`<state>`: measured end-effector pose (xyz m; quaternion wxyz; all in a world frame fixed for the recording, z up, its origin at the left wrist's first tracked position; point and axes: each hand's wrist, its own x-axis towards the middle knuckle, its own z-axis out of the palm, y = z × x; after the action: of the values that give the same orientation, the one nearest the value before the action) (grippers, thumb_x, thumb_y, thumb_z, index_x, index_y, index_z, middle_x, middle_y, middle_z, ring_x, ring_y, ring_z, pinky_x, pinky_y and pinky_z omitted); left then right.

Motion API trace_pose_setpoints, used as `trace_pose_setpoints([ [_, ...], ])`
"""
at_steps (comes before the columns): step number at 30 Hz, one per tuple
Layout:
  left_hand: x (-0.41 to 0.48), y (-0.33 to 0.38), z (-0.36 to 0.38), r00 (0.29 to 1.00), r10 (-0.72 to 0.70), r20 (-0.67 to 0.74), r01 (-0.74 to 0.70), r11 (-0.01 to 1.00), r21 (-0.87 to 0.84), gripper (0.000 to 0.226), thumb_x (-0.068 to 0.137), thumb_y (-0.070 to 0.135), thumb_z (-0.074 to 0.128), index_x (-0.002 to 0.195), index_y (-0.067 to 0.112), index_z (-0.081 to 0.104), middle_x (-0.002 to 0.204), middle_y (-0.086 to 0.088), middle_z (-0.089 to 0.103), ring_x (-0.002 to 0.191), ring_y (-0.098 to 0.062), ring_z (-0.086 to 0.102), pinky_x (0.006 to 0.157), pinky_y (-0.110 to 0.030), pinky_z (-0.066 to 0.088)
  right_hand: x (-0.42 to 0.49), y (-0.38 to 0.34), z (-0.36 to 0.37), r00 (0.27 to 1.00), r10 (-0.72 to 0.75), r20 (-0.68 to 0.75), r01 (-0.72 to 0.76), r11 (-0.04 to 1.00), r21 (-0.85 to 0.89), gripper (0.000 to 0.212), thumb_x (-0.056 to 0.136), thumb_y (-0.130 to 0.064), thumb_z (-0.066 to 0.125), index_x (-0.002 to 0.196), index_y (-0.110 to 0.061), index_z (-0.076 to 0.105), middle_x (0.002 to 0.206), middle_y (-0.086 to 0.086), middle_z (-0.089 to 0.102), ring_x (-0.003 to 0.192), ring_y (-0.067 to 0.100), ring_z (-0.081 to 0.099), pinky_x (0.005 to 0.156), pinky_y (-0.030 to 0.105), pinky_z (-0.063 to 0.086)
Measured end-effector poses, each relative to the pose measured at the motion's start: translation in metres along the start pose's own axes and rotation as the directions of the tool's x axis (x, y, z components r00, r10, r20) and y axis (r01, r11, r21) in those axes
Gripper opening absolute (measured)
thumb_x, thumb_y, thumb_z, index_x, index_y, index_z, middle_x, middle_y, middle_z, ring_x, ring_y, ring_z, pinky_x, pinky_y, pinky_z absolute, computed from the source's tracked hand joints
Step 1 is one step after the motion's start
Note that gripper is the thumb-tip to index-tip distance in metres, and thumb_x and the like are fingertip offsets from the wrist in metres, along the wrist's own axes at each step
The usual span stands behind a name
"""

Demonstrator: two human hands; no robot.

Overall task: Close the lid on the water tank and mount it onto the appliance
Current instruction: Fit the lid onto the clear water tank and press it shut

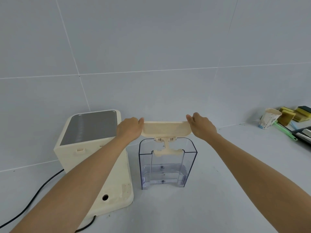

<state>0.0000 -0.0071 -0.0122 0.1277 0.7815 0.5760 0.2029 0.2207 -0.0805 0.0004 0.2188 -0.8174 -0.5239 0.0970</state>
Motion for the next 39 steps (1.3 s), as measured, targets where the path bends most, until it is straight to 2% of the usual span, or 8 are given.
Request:
trace_pose_setpoints([
  [6,-0.028,-0.005,0.001,0.994,0.085,-0.067,-0.078,0.993,0.093,0.047,0.094,0.027,0.026,0.050,0.012,0.029,0.053,-0.004,0.037,0.066,-0.032,0.046,0.061,-0.034,0.036,-0.026,0.011,0.003,0.992,-0.119,-0.028,0.115,0.987,-0.109,0.021,0.093,-0.028,0.030,0.085,-0.010,0.037,0.060,0.003,0.042,0.064,0.029,0.043,0.047,0.028,0.025],
  [10,-0.046,-0.008,0.006,0.979,0.184,-0.083,-0.164,0.965,0.207,0.045,0.094,0.022,0.028,0.050,0.014,0.025,0.057,-0.007,0.043,0.066,-0.034,0.051,0.058,-0.034,0.034,-0.044,0.018,0.007,0.984,-0.177,-0.022,0.170,0.970,-0.175,0.029,0.094,-0.028,0.028,0.092,-0.005,0.046,0.077,0.012,0.055,0.069,0.030,0.046,0.056,0.032,0.032],
  [15,-0.066,-0.014,0.019,0.980,0.186,-0.072,-0.164,0.957,0.241,0.040,0.095,0.031,0.026,0.073,0.007,0.049,0.080,-0.017,0.063,0.079,-0.036,0.059,0.060,-0.033,0.036,-0.063,0.027,0.016,0.967,-0.256,-0.005,0.240,0.914,-0.328,0.036,0.096,-0.032,0.025,0.103,-0.007,0.050,0.089,0.010,0.060,0.077,0.026,0.047,0.060,0.032,0.035],
  [23,-0.082,-0.020,0.035,0.985,0.169,-0.030,-0.149,0.932,0.331,0.039,0.096,0.031,0.025,0.090,0.003,0.051,0.088,-0.018,0.067,0.079,-0.035,0.062,0.058,-0.033,0.036,-0.078,0.034,0.026,0.954,-0.290,0.081,0.295,0.842,-0.451,0.038,0.096,-0.033,0.023,0.109,-0.008,0.048,0.097,0.009,0.062,0.095,0.027,0.052,0.061,0.031,0.035],
  [29,-0.085,-0.020,0.039,0.993,0.120,-0.011,-0.111,0.940,0.322,0.038,0.096,0.032,0.022,0.099,0.003,0.046,0.089,-0.018,0.066,0.077,-0.036,0.061,0.058,-0.034,0.038,-0.082,0.036,0.029,0.949,-0.303,0.090,0.309,0.829,-0.465,0.041,0.096,-0.036,0.022,0.117,-0.009,0.045,0.098,0.008,0.063,0.093,0.026,0.054,0.062,0.031,0.036],
  [33,-0.086,-0.016,0.034,0.993,0.107,-0.042,-0.092,0.960,0.263,0.035,0.095,0.032,0.027,0.101,0.003,0.045,0.098,-0.018,0.061,0.084,-0.034,0.058,0.060,-0.035,0.038,-0.078,0.035,0.025,0.952,-0.300,0.068,0.296,0.836,-0.462,0.039,0.095,-0.034,0.023,0.110,-0.008,0.048,0.096,0.008,0.064,0.092,0.027,0.053,0.061,0.031,0.034],
  [36,-0.087,-0.010,0.029,0.985,0.149,-0.082,-0.127,0.966,0.225,0.034,0.093,0.033,0.034,0.109,0.004,0.044,0.110,-0.017,0.054,0.097,-0.033,0.053,0.066,-0.038,0.043,-0.070,0.030,0.023,0.963,-0.268,0.036,0.262,0.895,-0.360,0.038,0.095,-0.035,0.024,0.115,-0.009,0.044,0.106,0.011,0.062,0.098,0.029,0.052,0.064,0.032,0.035],
  [39,-0.089,-0.006,0.029,0.976,0.218,-0.009,-0.210,0.947,0.241,0.043,0.092,0.035,0.038,0.126,0.008,0.036,0.130,-0.014,0.045,0.113,-0.031,0.045,0.081,-0.040,0.045,-0.058,0.022,0.024,0.977,-0.194,0.084,0.206,0.964,-0.168,0.047,0.095,-0.038,0.027,0.132,-0.010,0.034,0.124,0.016,0.054,0.114,0.033,0.048,0.080,0.040,0.042],
])
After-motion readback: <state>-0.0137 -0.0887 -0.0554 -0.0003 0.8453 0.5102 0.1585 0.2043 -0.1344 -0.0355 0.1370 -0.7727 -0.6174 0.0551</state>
